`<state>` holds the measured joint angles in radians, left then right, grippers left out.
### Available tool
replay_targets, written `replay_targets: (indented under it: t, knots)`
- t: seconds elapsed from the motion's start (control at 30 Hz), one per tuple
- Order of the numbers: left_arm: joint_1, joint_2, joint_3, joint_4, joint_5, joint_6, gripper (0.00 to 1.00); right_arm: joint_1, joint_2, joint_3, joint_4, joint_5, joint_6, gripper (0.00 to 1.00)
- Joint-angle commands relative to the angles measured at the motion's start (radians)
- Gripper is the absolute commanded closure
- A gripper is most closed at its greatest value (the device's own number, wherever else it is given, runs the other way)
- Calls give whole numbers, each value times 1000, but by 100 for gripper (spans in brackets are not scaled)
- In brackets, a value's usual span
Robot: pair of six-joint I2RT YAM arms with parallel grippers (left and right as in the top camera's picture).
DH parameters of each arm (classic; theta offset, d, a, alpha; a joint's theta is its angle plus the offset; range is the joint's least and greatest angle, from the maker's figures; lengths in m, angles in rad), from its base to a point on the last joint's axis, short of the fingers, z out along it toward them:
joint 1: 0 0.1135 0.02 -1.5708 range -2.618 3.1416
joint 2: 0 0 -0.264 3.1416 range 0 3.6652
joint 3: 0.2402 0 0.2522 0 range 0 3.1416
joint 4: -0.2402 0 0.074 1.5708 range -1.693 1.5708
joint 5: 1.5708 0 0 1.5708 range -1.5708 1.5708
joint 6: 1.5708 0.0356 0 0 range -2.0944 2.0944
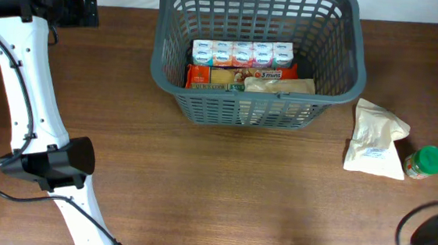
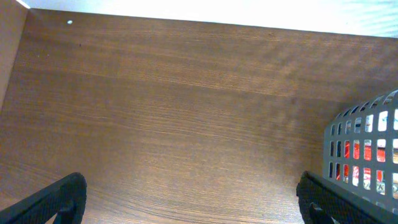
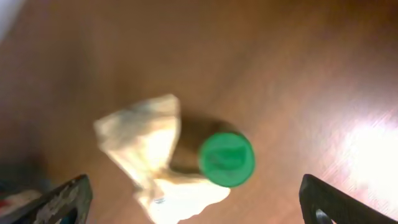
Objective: Pack container
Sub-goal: 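Move the right gripper down to the green-lidded jar, then close the right gripper around the green-lidded jar and lift it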
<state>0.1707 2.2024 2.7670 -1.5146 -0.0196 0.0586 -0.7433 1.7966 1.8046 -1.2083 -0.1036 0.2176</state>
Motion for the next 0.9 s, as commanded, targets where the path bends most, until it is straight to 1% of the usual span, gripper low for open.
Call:
replay_targets:
  t: [0.0, 0.27, 0.47, 0.6, 0.87]
  knots:
    - [4, 4, -5, 2, -11, -13, 1, -10, 42, -95, 37, 66, 54, 1]
    - [4, 4, -5, 2, -11, -13, 1, -10, 56, -337, 240, 63, 80, 1]
    - [4, 4, -5, 2, -11, -13, 1, -10, 57, -448, 314, 60, 114, 1]
    - [4, 4, -5, 2, -11, -13, 1, -10, 57, -494, 377, 60, 114, 1]
    - [4, 4, -5, 2, -11, -13, 1, -10, 58, -506, 410, 60, 127, 1]
